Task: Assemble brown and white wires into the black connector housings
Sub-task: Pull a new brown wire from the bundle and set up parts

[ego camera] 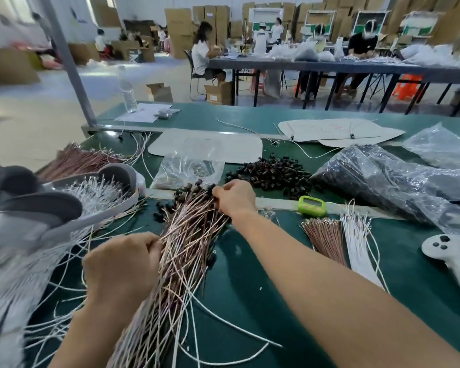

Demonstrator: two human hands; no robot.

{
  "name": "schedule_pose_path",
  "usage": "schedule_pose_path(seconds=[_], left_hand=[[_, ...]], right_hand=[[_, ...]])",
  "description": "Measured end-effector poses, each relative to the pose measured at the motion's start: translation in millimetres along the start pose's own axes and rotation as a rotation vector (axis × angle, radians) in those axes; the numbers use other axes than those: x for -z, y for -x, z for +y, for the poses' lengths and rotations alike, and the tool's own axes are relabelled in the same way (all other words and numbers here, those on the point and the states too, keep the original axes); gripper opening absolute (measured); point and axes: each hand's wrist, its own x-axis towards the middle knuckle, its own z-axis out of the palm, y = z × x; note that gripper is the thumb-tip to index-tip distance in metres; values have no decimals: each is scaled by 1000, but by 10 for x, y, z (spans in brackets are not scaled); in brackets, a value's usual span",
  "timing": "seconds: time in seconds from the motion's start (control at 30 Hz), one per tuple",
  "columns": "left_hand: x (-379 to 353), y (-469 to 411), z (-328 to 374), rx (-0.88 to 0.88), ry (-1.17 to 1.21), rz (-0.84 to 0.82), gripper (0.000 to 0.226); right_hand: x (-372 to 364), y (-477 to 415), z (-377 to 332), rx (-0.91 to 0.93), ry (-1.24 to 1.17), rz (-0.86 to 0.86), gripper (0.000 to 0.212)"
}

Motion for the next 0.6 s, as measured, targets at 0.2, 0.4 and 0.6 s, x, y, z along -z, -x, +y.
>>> schedule_pose_path(seconds=[0.2,0.4,0.6], left_hand=[[-241,101,-65,127,-36,-149,16],[-122,-25,375,87,43,-26,26],[-315,-195,1018,-161,167,-65,42]], right_hand=[[-9,-64,139,172,218,33,21],[236,-103,224,216,201,-98,19],[950,-39,416,214,608,29,18]])
